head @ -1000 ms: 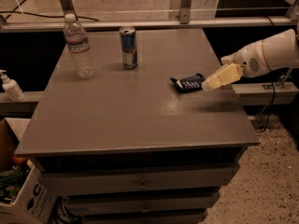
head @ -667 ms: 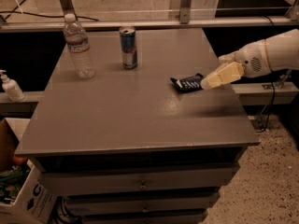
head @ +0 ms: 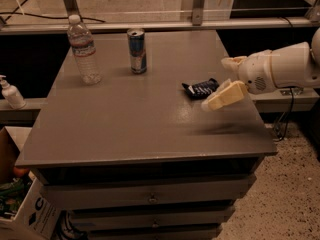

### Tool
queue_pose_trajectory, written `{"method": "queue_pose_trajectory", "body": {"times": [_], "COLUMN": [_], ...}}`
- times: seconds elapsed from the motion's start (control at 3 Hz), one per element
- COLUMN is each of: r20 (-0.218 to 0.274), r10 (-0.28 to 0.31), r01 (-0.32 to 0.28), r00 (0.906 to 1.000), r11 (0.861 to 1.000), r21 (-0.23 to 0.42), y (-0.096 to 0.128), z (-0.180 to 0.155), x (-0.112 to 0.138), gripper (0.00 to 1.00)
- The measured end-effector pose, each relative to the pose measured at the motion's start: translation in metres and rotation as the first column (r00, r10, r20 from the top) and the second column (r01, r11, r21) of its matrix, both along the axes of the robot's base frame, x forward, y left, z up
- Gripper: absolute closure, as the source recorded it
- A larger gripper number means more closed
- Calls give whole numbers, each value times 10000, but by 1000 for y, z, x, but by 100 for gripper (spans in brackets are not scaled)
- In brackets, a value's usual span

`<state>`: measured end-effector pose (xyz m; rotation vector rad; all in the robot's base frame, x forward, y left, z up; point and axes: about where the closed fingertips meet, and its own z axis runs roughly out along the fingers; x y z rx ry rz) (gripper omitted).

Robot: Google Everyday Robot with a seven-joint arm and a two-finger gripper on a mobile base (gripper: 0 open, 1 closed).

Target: Move rxbar blueberry near water bottle

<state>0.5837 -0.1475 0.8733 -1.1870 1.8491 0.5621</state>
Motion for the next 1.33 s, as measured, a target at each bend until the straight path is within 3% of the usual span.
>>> {"method": "queue_pose_trajectory", "body": {"times": [0.33, 0.67, 1.0, 1.33], "r20": [984, 1251, 1043, 456], "r10": [-18, -286, -594, -771], "r01": [109, 443, 721, 821], "r00": [9951, 9917, 9928, 9960], "r11": [9957, 9913, 9899, 9892], "r21": [-915, -1243, -1223, -1213], "y": [14, 17, 15, 13], "z": [-16, -27, -33, -41], "x": [11, 31, 43, 51], "gripper": [0, 0, 0, 0]}}
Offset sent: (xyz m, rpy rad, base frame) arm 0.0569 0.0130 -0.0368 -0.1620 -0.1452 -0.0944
